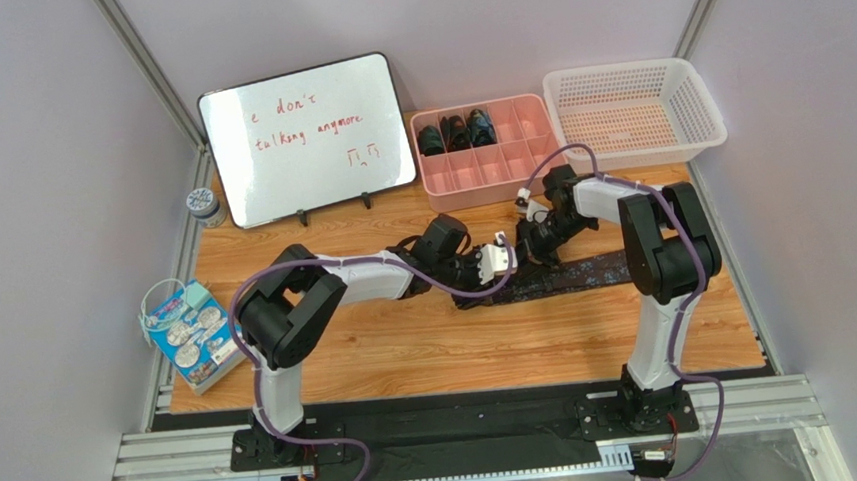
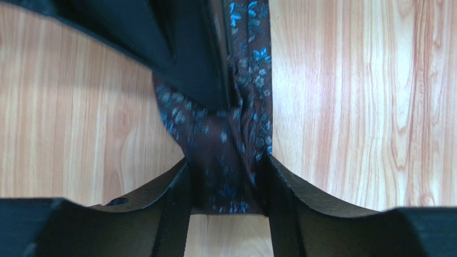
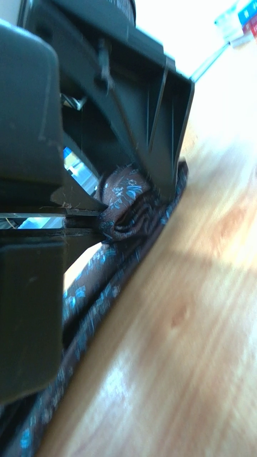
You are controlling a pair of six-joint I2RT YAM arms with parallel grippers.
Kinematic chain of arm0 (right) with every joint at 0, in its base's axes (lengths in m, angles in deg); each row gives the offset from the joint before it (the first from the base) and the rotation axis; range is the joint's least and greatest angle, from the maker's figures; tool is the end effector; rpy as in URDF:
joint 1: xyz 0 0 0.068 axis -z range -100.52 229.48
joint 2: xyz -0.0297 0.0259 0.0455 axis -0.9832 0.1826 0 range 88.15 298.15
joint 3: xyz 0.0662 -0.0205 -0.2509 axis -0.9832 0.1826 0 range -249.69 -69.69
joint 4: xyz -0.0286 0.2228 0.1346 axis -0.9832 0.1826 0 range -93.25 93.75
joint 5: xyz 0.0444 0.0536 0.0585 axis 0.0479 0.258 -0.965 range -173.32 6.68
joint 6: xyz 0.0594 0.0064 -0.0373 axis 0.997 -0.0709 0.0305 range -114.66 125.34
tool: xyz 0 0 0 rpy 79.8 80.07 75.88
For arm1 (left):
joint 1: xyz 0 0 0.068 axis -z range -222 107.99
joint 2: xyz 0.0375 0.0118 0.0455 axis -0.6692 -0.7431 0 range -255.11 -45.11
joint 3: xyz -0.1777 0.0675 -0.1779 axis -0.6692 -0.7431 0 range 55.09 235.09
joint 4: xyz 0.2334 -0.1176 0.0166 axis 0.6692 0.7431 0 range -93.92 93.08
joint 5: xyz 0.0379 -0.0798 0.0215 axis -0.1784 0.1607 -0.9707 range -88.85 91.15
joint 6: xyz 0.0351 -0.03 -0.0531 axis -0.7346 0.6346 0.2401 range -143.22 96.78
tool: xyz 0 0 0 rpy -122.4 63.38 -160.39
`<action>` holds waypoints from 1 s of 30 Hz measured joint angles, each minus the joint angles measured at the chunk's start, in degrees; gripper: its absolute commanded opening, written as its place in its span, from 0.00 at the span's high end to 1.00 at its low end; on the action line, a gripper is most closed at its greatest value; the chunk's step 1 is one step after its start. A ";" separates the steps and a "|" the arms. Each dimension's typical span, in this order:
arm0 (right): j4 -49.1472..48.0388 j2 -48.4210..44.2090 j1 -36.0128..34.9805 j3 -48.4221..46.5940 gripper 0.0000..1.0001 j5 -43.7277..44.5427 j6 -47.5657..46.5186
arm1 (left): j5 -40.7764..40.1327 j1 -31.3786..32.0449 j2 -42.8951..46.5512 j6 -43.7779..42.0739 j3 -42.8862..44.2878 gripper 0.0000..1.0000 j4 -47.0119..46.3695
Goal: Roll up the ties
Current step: Roll the tie at the center of the board.
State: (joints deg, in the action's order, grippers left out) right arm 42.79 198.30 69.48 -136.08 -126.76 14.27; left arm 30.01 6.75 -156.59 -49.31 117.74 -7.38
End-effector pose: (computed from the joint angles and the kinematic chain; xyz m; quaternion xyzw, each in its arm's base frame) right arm 0.3138 0.0956 0.1069 0.0093 -0.9289 -0.3653 0.0592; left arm 0.2469 -0.3237 0.1134 0.6196 0.6540 -0.2983 0.3153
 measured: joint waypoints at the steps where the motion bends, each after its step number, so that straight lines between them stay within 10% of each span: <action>1: -0.02 0.28 -0.04 0.00 1.00 0.55 -0.02 | 0.39 -0.31 0.20 0.44 -0.22 0.39 0.00; 23: 0.76 0.57 -2.47 -0.94 1.00 6.27 1.75 | 5.70 -4.81 1.14 18.58 -12.24 0.25 -24.20; 30: 0.79 2.23 -2.62 -1.16 1.00 3.48 3.52 | 5.66 -2.80 -2.51 21.22 -12.31 0.57 -32.98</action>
State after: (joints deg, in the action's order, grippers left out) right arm 43.58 200.53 66.86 -137.24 -123.28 17.79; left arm 35.67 3.95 -159.10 -28.08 105.43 -40.36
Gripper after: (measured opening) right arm 0.027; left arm 0.612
